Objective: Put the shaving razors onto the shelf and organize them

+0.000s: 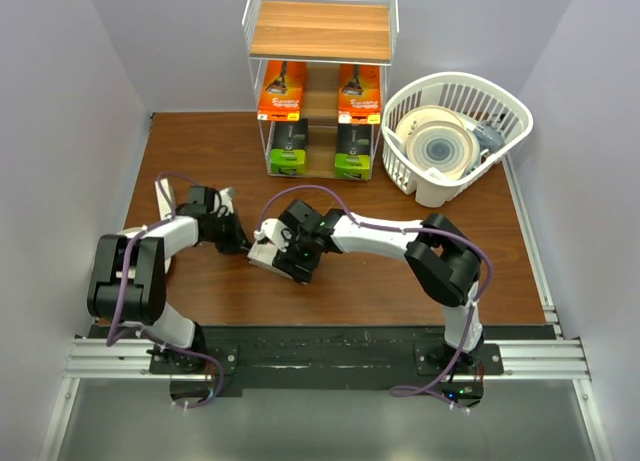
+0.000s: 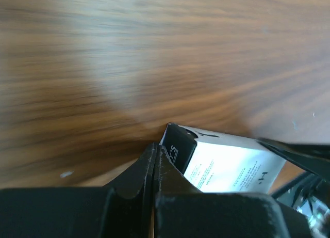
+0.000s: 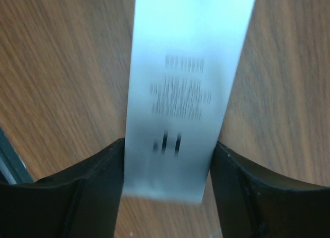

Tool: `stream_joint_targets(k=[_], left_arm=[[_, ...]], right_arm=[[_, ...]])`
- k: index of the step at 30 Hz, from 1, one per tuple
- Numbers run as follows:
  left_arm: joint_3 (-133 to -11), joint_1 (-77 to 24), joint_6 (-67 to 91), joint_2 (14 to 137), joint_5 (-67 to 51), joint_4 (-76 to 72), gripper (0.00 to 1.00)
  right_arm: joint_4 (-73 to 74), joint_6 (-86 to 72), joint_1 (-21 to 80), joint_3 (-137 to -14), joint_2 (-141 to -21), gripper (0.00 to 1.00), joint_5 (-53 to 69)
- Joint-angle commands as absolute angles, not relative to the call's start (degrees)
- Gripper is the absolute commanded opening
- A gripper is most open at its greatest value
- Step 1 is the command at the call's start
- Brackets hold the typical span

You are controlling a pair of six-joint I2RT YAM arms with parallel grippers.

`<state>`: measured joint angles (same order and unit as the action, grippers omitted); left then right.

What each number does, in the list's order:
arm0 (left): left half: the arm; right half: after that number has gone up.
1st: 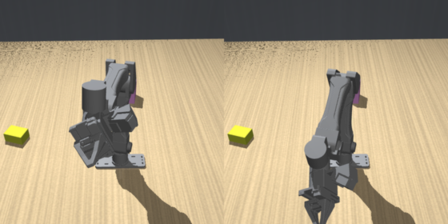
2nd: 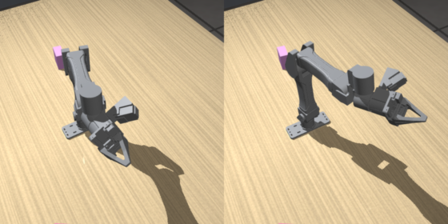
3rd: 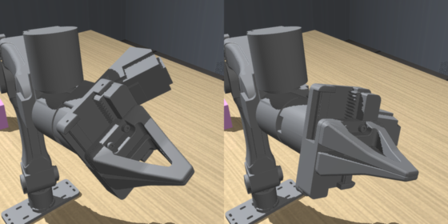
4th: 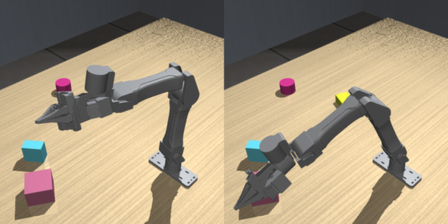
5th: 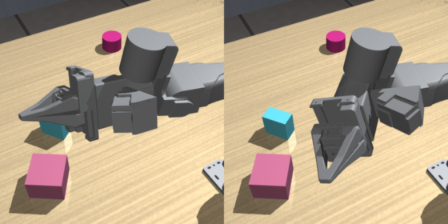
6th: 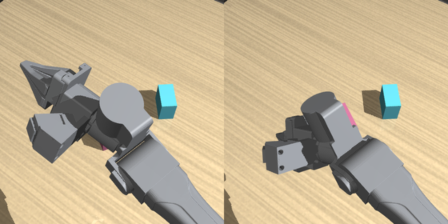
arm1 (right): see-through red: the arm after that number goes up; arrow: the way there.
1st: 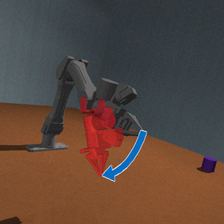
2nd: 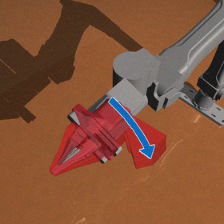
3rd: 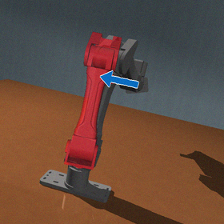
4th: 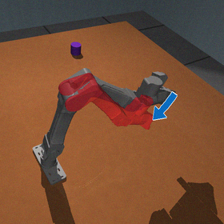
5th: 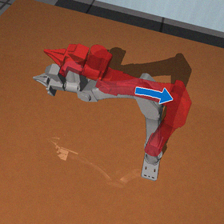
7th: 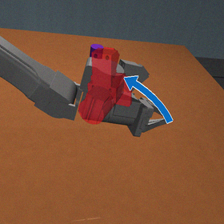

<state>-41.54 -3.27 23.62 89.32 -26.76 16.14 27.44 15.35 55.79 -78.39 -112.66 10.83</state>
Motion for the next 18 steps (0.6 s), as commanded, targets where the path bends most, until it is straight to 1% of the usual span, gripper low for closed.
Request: stream_joint_targets(k=[1,2,4,8,15,18], left_arm=[[-45.95,-7.38,24.0,90.27,-32.98,20.11,0.0],[-46.66,-7.12,23.3,89.65,-29.04,21.52,0.0],[-47.55,-6.24,21.62,88.77,-25.85,24.16,0.0],[-46.41,-2.91,21.18,87.01,-23.99,24.7,0.0],[-45.88,0.0,21.71,84.2,-23.64,24.52,0.0],[-45.79,2.81,21.36,82.71,-23.91,24.7,0.0]], right_arm=[[16.79,16.08,57.22,-80.6,-115.31,0.73,11.35],[16.79,16.08,57.22,-80.07,-114.44,0.76,9.77],[16.27,15.82,57.13,-79.28,-113.3,0.82,7.83],[15.91,15.56,56.87,-76.47,-109.17,0.87,5.63],[16.52,15.91,56.69,-73.83,-107.14,0.88,5.1],[16.96,16.78,56.51,-73.3,-107.23,0.88,4.66]])
